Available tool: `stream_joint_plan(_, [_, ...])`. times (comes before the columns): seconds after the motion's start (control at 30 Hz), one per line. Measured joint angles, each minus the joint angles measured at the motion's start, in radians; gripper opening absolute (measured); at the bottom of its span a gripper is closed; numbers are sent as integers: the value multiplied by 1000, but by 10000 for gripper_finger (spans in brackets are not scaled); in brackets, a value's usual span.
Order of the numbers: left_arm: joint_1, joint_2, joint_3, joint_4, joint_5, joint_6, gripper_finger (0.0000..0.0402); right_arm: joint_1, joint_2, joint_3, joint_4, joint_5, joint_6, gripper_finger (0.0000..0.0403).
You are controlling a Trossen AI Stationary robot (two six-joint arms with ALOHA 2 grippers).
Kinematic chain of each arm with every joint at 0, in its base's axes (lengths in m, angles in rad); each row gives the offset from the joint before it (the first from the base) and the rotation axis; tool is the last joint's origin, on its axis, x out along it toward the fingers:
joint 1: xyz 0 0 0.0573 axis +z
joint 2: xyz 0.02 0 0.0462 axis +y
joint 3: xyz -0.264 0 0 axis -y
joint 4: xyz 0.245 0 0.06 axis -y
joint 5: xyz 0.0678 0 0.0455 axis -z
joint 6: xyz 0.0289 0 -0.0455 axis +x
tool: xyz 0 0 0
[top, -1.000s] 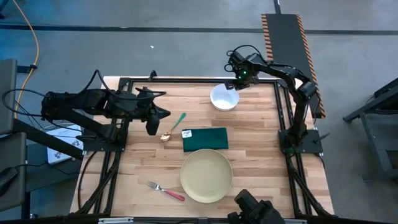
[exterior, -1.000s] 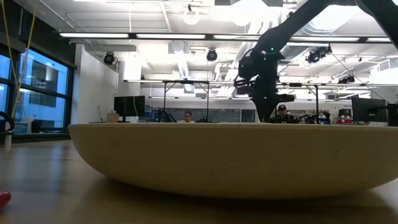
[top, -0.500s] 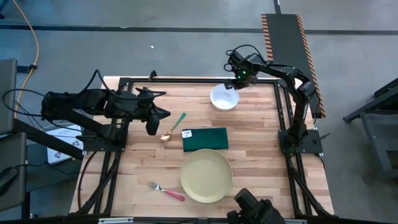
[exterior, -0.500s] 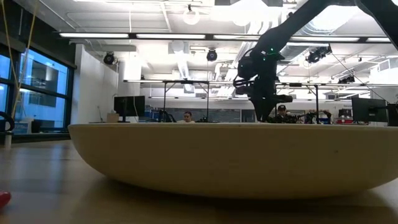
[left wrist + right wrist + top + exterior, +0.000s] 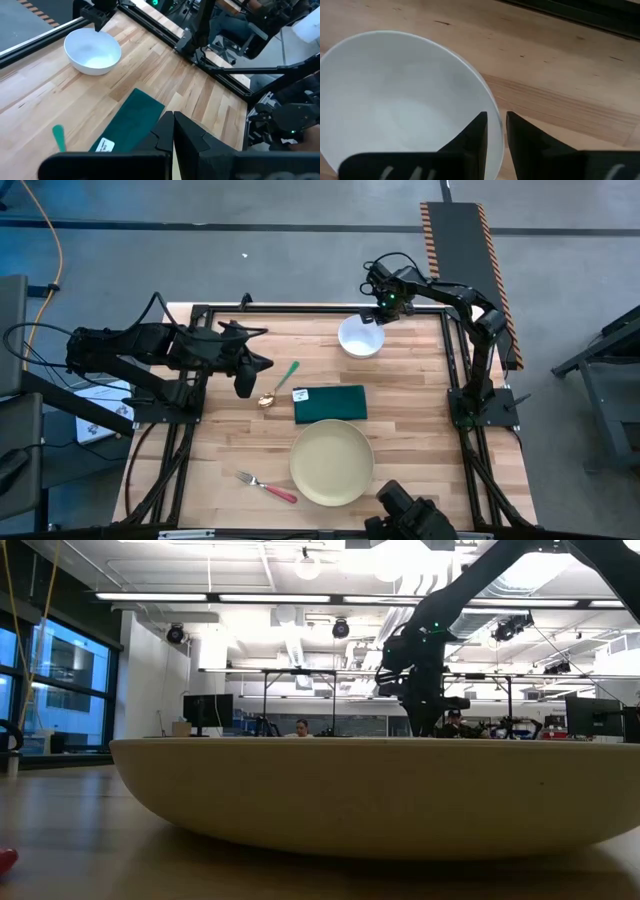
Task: Set table place
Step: Put the white bowl on top of the yellow plate
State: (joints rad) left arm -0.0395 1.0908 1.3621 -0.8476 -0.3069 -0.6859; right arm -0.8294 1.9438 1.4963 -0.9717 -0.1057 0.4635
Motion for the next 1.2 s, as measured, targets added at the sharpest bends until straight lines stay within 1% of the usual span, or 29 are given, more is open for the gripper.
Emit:
stream_joint_plan(0.4, [0, 0, 0, -2, 0, 0, 1, -22, 0, 0, 2, -22, 3, 63])
stream_joint_plan(1.2, [0, 0, 0, -1, 0, 0, 1, -22, 0, 0, 6, -43, 7, 62])
